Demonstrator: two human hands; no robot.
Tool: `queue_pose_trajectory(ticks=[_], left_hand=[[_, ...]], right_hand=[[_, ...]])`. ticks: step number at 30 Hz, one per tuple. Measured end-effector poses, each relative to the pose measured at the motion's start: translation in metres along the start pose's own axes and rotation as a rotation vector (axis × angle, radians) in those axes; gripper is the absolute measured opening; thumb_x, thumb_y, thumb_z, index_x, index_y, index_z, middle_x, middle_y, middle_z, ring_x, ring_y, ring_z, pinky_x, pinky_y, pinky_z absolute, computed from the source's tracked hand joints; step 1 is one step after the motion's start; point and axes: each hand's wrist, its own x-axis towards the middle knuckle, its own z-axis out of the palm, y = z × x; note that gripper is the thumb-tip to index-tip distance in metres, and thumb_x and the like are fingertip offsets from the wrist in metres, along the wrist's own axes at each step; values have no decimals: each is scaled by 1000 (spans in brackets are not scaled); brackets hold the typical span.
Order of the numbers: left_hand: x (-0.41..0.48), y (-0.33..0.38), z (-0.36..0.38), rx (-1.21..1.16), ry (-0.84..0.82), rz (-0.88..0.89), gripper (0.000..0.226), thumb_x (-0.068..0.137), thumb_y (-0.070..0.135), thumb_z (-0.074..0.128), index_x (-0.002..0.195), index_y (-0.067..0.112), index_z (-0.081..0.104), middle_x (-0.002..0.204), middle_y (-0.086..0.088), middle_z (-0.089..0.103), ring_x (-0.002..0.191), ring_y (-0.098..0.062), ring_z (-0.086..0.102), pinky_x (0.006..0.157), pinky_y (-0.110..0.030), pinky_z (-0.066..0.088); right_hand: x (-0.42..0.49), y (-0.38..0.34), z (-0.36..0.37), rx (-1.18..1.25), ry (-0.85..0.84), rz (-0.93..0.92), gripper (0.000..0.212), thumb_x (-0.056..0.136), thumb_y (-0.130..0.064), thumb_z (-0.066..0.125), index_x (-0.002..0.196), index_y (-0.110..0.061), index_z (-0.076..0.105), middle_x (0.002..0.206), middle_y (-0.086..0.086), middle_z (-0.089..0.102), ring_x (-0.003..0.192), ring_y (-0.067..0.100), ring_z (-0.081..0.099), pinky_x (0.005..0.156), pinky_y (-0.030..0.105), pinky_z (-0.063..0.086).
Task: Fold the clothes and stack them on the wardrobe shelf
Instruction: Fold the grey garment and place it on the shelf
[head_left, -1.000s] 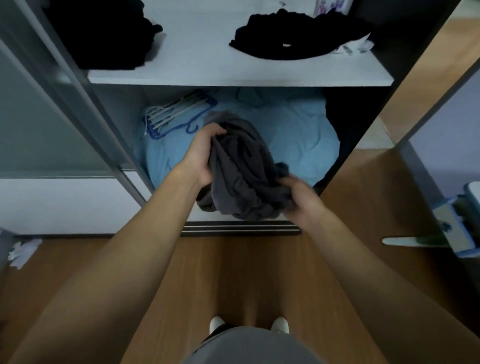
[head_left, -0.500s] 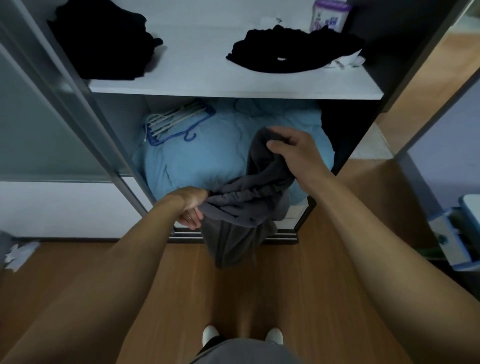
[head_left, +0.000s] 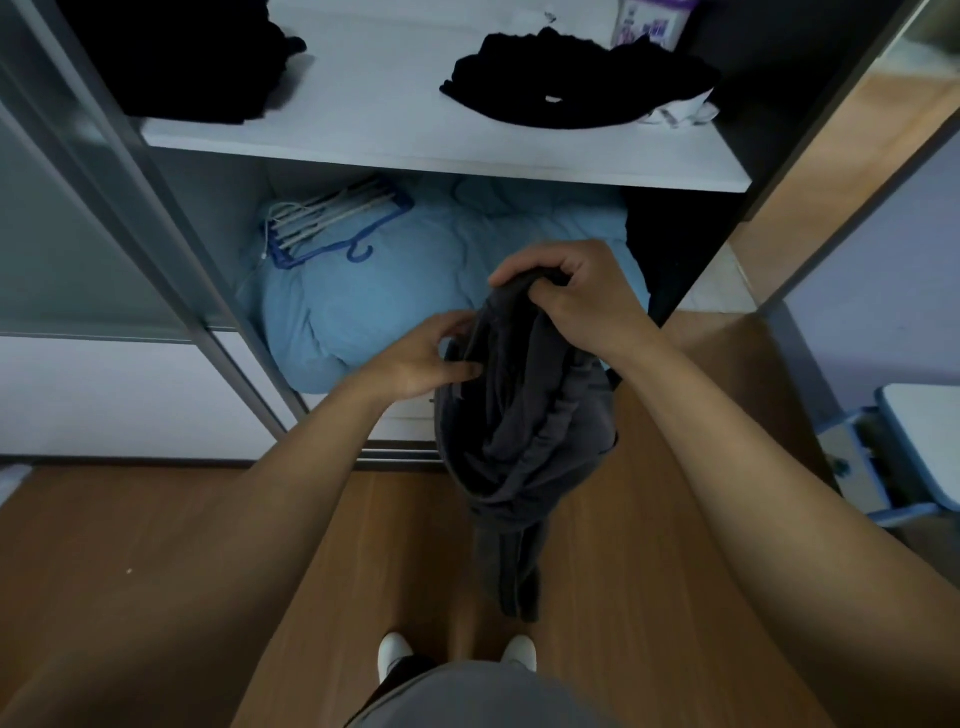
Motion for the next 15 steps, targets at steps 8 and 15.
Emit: queue_pose_trajectory(ticks=[8,15], left_hand=[[4,-26,9,279,-112,-297,52,76,1,74,125,13,62,120,-6,62,112,-23,59,92,-25,45],[-23,-52,-10,364,214,-508,13,79,6,55,75,16,63,82,-12,71,85,-30,71,74,-30,54]], right_hand=[[-9,6,-5,-10,84,-10,53,77,21,46,97,-19,74,95,-13,71,94,-7,65,87,10,48],[-14,43,-11,-344,295,146,44,85,6,49,108,-22,74,115,-5,70,112,12,62,102,29,48]])
